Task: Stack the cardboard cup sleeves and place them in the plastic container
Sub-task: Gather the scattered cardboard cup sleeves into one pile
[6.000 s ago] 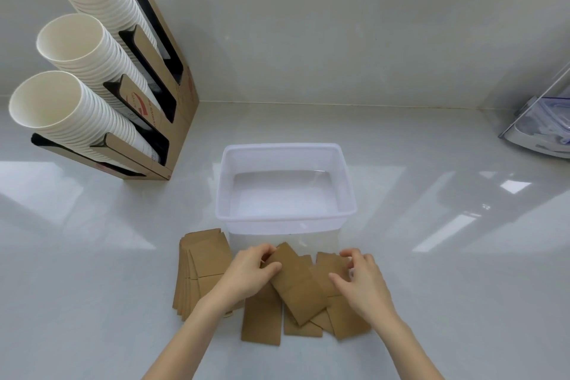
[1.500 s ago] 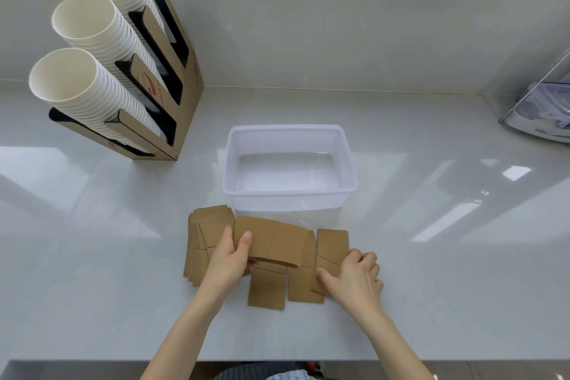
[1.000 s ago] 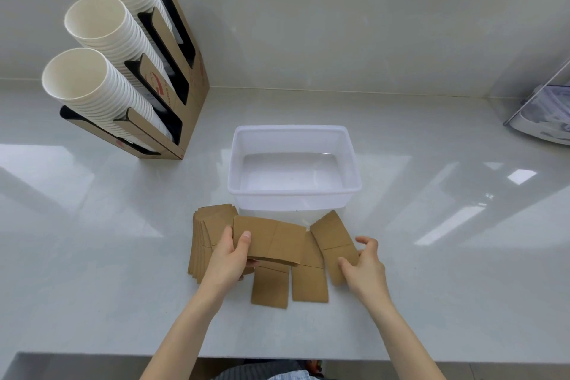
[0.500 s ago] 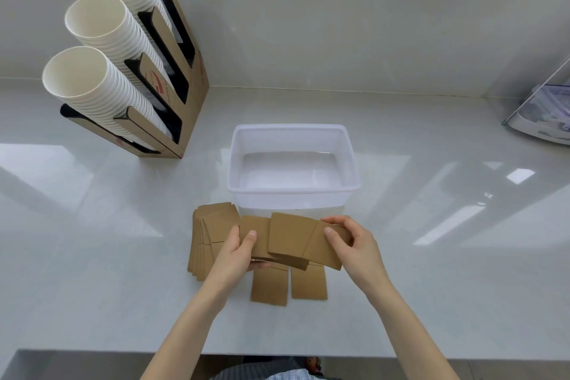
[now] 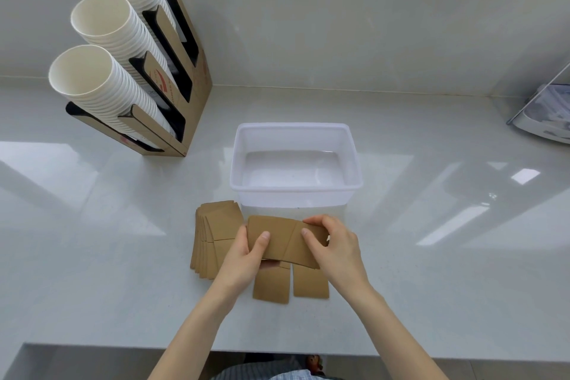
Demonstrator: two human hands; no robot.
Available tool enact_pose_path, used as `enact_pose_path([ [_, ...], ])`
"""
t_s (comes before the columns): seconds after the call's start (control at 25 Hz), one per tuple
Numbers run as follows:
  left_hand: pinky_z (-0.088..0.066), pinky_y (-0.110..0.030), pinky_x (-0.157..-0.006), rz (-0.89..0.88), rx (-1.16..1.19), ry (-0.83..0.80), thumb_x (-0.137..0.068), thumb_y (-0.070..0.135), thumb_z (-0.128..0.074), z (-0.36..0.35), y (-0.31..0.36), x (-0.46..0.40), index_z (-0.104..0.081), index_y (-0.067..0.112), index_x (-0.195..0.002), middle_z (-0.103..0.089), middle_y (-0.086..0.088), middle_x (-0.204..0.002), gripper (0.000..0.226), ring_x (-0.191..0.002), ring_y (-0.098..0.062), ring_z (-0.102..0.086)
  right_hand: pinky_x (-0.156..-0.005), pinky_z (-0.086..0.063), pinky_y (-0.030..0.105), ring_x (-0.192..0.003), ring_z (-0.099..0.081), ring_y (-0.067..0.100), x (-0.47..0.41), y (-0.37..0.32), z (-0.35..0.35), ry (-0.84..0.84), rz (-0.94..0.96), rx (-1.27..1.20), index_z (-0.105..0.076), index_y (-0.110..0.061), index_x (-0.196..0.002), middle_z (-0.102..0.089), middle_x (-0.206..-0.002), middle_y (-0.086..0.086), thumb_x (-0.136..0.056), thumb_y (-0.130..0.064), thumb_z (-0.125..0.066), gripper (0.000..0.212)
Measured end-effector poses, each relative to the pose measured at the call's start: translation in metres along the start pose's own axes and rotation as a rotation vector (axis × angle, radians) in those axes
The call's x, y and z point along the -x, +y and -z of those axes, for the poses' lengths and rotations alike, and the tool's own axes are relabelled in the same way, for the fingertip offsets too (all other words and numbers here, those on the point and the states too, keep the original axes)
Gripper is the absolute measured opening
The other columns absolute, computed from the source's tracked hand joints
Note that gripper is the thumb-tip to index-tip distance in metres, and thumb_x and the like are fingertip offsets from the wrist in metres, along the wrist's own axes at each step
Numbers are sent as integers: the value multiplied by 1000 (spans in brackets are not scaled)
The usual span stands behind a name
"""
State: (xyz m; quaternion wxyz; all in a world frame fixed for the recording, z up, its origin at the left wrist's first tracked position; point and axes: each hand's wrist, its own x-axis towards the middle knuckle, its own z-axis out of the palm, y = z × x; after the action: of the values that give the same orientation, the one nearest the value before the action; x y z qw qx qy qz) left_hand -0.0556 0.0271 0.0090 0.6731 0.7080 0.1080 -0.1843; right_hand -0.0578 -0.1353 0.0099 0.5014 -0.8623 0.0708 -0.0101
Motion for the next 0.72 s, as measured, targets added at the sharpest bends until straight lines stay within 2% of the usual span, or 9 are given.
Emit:
enact_pose_path([
  [0.12,-51,-10,-54,-9,-25,73,-91,30,-44,5,3,0,-48,25,-101,-62,8,-102,11,-74,-8,-69,-66,-39,7,-90,-51,-1,-1,7,1,56,-3,6,-56,-28,-99,-50,-99,-10,-89,-27,-50,12],
  [0.2,-50,-14,-50,4,-38,130,-91,32,-43,11,5,0,-46,27,-101,-61,10,-99,12,-75,-12,-68,-72,-40,13,-97,-52,8,-2,16,3,56,-65,49,-53,-25,-106,-50,-107,-5,-89,-27,-49,17],
  [0.32,-49,-20,-55,18,-53,170,-91,34,-42,19,5,-3,-46,29,-103,-62,10,-98,13,-69,-8,-69,-95,-40,32,-117,-44,20,3,30,-5,-89,-218,273,-40,-13,-127,-42,-126,4,-86,-38,-53,49],
  [0.44,-49,-18,-52,24,-50,186,-91,33,-43,23,5,-4,-47,34,-92,-62,9,-95,4,-61,-4,-69,-99,-34,34,-123,-33,25,12,37,-22,-159,-249,579,-30,-7,-132,-32,-132,9,-78,-51,-57,75],
  [0.56,-48,-11,-49,23,-59,186,-91,32,-43,22,6,-5,-47,34,-91,-62,8,-98,4,-73,-10,-69,-96,-36,33,-120,-34,26,11,38,-28,-127,-231,668,-32,-4,-126,-32,-130,11,-75,-48,-63,74],
  [0.64,-49,-14,-55,23,-70,182,-91,33,-43,21,6,-6,-47,30,-101,-61,6,-104,12,-87,-17,-66,-93,-38,32,-116,-39,25,8,38,-27,-115,-263,622,-35,-5,-121,-38,-126,10,-77,-41,-64,64],
  [0.72,-48,-17,-61,24,-79,180,-91,35,-42,21,5,-8,-45,27,-109,-61,5,-108,20,-90,-17,-65,-88,-42,33,-109,-47,25,7,38,-25,-110,-296,498,-37,-7,-113,-48,-117,9,-79,-32,-64,50],
])
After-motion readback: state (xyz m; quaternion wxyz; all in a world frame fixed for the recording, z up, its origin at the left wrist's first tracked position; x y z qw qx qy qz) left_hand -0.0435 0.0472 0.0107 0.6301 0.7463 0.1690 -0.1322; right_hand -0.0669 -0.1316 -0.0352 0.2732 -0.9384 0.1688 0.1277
